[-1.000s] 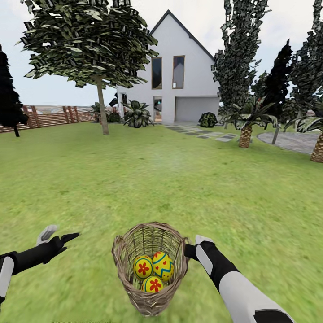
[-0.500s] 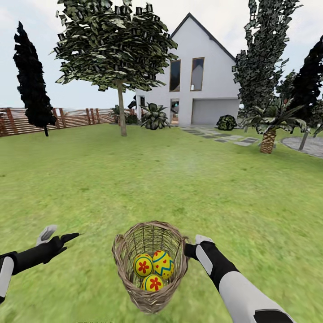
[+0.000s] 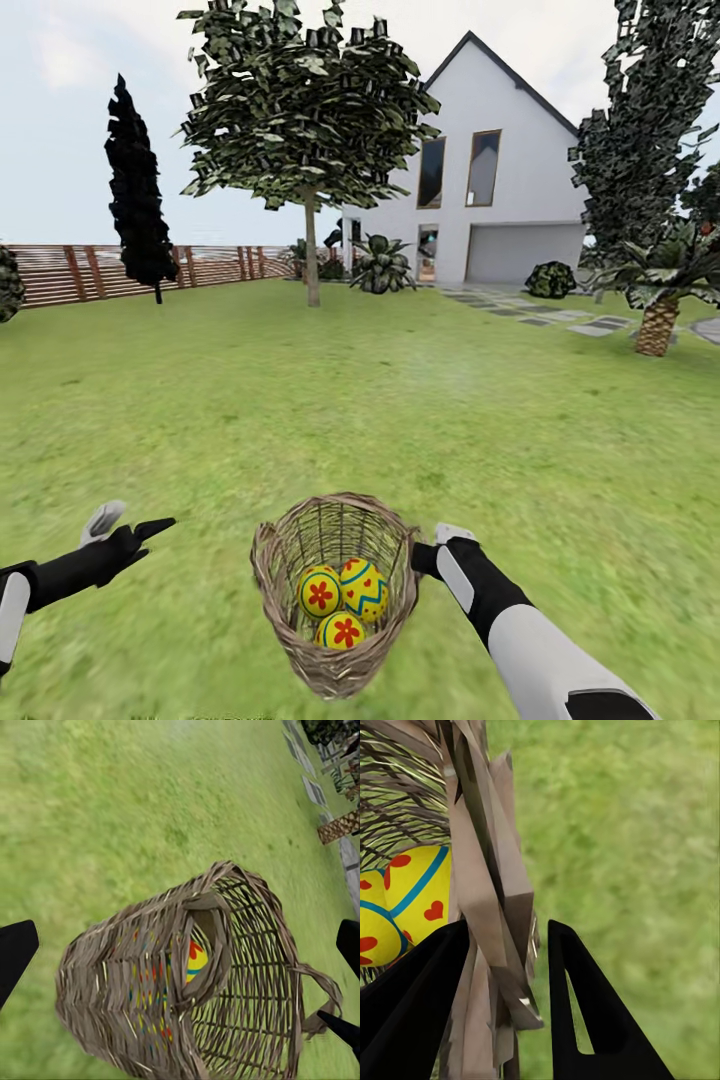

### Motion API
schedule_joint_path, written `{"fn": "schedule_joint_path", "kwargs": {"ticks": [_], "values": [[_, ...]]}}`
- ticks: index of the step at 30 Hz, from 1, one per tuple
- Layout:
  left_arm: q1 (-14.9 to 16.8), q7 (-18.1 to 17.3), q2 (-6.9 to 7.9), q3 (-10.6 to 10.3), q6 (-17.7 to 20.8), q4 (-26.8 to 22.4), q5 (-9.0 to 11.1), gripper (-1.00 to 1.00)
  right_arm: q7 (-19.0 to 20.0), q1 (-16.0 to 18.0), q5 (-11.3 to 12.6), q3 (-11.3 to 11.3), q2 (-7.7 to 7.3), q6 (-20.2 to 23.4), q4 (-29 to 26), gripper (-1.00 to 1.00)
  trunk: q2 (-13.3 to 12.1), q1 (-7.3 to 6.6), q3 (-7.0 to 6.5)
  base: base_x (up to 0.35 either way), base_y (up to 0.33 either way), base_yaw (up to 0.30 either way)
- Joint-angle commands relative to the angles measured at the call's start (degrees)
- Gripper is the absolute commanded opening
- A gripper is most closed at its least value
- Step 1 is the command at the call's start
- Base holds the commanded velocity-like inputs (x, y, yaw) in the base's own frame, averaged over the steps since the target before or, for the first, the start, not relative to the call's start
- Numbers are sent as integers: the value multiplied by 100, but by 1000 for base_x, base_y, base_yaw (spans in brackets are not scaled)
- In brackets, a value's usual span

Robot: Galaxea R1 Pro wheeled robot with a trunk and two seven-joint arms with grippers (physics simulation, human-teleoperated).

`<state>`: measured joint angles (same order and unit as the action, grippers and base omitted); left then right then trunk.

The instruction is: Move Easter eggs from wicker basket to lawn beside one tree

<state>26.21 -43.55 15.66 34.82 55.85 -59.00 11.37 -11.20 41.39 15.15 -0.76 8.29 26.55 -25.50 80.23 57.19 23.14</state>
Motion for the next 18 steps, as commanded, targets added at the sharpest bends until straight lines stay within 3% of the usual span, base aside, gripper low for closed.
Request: {"fn": "schedule_joint_path", "kwargs": {"ticks": [1,7,18], "values": [[7,-28,-2,12,23,2,-13,100,-40,2,81,-12,1,17,-16,-100,4,0,2,0,0,254],[7,-58,-2,17,31,2,-12,100,-40,1,84,-12,-3,17,-16,-100,-196,-110,-109,0,0,217],[7,-40,-2,-1,31,2,-12,100,-40,1,82,-12,-3,17,-16,-100,-638,-351,-307,0,0,8]]}}
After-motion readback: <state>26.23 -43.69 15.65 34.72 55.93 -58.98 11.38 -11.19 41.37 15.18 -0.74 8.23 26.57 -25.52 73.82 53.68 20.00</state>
